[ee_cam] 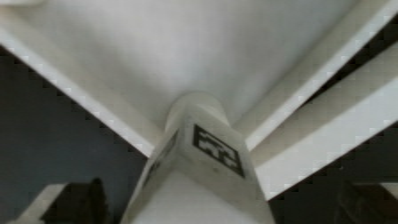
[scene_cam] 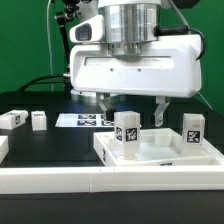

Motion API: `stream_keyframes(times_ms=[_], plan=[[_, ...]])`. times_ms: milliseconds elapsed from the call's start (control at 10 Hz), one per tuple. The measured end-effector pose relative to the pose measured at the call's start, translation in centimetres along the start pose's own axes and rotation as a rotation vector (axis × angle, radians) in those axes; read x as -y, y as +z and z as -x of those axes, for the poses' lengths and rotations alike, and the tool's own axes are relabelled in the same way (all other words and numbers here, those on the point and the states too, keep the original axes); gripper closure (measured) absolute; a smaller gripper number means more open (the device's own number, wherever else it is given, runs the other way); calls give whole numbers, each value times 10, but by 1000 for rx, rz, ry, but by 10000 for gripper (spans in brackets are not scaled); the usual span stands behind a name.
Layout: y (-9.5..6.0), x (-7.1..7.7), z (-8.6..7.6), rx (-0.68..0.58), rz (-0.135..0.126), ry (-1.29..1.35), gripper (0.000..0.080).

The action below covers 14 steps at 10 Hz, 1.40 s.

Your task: Assemble square table

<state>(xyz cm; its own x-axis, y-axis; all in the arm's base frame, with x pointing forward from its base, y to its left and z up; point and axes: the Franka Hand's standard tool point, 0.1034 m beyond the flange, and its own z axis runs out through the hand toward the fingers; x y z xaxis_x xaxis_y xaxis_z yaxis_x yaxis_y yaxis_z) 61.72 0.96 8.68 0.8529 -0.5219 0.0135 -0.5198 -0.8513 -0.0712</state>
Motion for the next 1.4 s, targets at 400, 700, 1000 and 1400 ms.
stream_keyframes(times_ms=[400, 700, 1000, 1400], plan=[[-1, 2, 1, -1, -1, -365, 151], [0, -1, 0, -1, 0, -557, 151], [1, -2, 0, 0, 1, -732, 151], [1, -2, 0, 0, 1, -740, 251]])
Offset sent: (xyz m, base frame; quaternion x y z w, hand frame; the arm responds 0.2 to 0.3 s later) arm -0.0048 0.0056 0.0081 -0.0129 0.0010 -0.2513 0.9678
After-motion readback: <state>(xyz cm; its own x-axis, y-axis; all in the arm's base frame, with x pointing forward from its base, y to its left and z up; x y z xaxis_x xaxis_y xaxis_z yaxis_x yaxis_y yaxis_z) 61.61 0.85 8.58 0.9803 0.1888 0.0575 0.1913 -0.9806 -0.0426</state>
